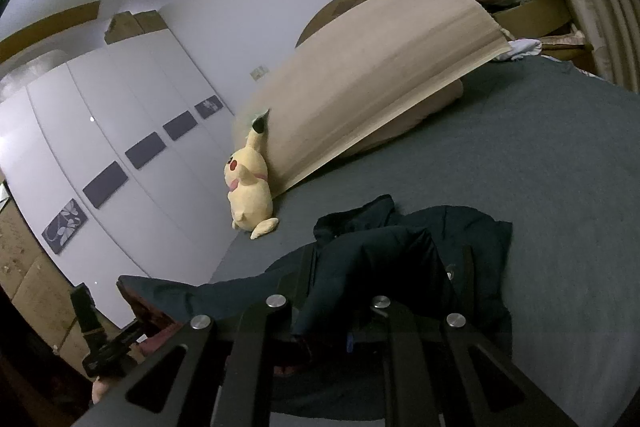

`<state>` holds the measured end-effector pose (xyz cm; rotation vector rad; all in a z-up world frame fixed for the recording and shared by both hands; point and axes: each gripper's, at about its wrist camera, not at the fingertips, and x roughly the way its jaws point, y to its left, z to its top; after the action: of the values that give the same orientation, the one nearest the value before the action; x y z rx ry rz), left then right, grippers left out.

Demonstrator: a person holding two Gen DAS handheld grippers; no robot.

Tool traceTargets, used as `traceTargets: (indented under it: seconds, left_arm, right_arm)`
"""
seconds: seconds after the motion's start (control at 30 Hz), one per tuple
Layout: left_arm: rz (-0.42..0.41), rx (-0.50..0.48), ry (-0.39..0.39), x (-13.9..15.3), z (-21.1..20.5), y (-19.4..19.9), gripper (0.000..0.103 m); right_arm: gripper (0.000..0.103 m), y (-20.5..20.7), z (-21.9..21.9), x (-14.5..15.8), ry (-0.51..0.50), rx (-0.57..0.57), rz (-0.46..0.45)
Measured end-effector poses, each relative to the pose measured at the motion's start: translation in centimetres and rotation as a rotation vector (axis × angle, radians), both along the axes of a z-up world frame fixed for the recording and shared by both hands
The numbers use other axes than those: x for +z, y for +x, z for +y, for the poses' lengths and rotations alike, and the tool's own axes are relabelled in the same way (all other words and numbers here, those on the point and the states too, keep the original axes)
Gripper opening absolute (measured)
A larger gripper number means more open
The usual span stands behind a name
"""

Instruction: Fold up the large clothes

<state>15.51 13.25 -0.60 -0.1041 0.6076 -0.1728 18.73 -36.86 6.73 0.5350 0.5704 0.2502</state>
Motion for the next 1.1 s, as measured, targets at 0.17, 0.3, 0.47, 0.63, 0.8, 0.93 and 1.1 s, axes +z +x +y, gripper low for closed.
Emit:
traceTargets:
  seconds: [0.17,0.3,0.47,0.63,0.8,0.93,1.1]
  left_arm:
    - [0.005,0.003,0.001,-0.1,0.1,0.4,0.019]
    - [0.013,0.006,0.003,-0.3,0.2,0.9,0.019]
    - [0.016,0.010,0.009,-0.3,0.0,1.2,0.019]
    - [0.018,0.015,0.017,-0.3,-0.2,1.4,0.019]
    - [0.025,0.028,0.029,-0.5,-0.3,2.1,0.019]
    - [0.034,0.039,0.044,-0.6,-0.3,3.1,0.019]
    - [0.050,0.048,0.059,-1.1,-0.2,4.4,0.019]
  right_arm:
    - [0.012,0.7,0.3,0.3,-0.014,-0.001,0.002]
    - [0.012,1.1,0.4,0.4,-0.020,-0.002,0.004]
    - [0.012,1.5,0.4,0.4,-0.023,-0.006,0.007]
    - [0.012,2.1,0.3,0.4,-0.026,-0.011,0.009]
    - [0.012,2.7,0.0,0.2,-0.027,-0.023,0.015]
    - [0.012,3.8,-0.2,0.1,-0.037,-0.031,0.022]
    - [0.012,5.1,-0.1,-0.2,-0.054,-0.040,0.030]
